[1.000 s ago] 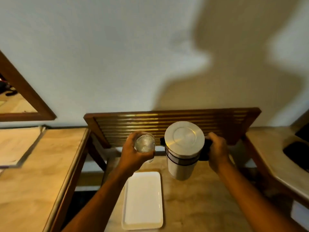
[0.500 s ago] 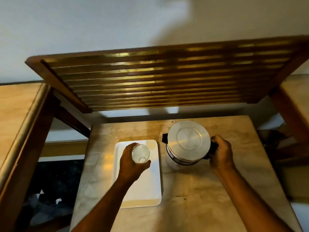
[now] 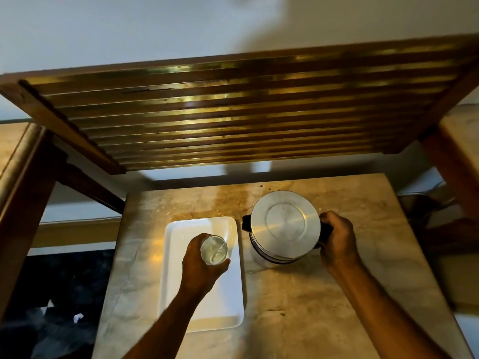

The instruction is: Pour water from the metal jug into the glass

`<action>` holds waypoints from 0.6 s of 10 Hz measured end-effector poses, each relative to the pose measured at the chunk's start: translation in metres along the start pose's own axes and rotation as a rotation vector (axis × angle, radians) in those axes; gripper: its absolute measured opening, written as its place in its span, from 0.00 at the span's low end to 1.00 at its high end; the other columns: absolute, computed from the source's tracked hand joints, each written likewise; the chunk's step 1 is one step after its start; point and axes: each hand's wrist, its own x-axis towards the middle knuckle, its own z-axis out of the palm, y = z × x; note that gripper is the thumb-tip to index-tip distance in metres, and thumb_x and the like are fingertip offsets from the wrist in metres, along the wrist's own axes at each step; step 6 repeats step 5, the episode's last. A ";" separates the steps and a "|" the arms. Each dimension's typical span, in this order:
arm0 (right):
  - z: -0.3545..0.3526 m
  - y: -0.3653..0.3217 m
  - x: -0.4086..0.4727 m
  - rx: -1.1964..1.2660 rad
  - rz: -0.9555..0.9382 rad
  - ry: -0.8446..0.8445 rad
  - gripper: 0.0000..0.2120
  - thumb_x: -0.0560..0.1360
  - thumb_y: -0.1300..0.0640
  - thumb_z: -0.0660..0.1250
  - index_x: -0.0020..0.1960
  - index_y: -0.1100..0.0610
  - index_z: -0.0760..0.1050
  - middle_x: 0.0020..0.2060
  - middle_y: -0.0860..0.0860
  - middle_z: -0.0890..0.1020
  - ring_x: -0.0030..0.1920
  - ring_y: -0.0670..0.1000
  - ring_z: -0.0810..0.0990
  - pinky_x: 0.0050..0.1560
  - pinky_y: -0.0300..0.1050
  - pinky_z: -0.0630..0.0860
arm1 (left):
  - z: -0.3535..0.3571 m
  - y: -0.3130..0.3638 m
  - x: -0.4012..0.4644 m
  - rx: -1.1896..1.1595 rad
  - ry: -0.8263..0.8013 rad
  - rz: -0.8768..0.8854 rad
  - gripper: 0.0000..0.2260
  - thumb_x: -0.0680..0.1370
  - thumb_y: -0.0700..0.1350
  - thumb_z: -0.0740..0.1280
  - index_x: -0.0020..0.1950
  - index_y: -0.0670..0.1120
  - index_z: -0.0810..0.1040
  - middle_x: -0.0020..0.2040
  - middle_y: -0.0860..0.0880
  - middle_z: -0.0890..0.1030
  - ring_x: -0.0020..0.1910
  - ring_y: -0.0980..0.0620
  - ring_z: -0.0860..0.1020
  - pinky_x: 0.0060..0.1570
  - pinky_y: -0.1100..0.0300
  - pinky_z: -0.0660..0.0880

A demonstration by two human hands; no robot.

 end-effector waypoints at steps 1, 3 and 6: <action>0.001 0.000 0.000 -0.018 -0.005 -0.015 0.14 0.65 0.56 0.59 0.21 0.53 0.71 0.19 0.48 0.72 0.22 0.49 0.72 0.20 0.37 0.68 | 0.001 0.000 -0.001 0.016 -0.011 0.015 0.35 0.58 0.42 0.85 0.58 0.53 0.72 0.52 0.57 0.77 0.52 0.54 0.75 0.48 0.64 0.71; -0.003 0.001 -0.001 -0.059 -0.042 -0.039 0.16 0.66 0.57 0.59 0.20 0.52 0.70 0.18 0.46 0.72 0.22 0.47 0.70 0.20 0.37 0.68 | -0.006 0.002 -0.005 0.080 -0.077 0.006 0.38 0.56 0.50 0.86 0.60 0.56 0.71 0.55 0.57 0.77 0.56 0.50 0.76 0.49 0.65 0.73; -0.014 -0.022 -0.006 -0.293 -0.084 -0.048 0.16 0.74 0.67 0.64 0.30 0.54 0.78 0.29 0.49 0.81 0.29 0.43 0.78 0.27 0.33 0.73 | -0.036 0.050 -0.009 0.173 -0.212 -0.067 0.66 0.48 0.73 0.77 0.78 0.52 0.53 0.79 0.47 0.62 0.75 0.43 0.64 0.70 0.44 0.66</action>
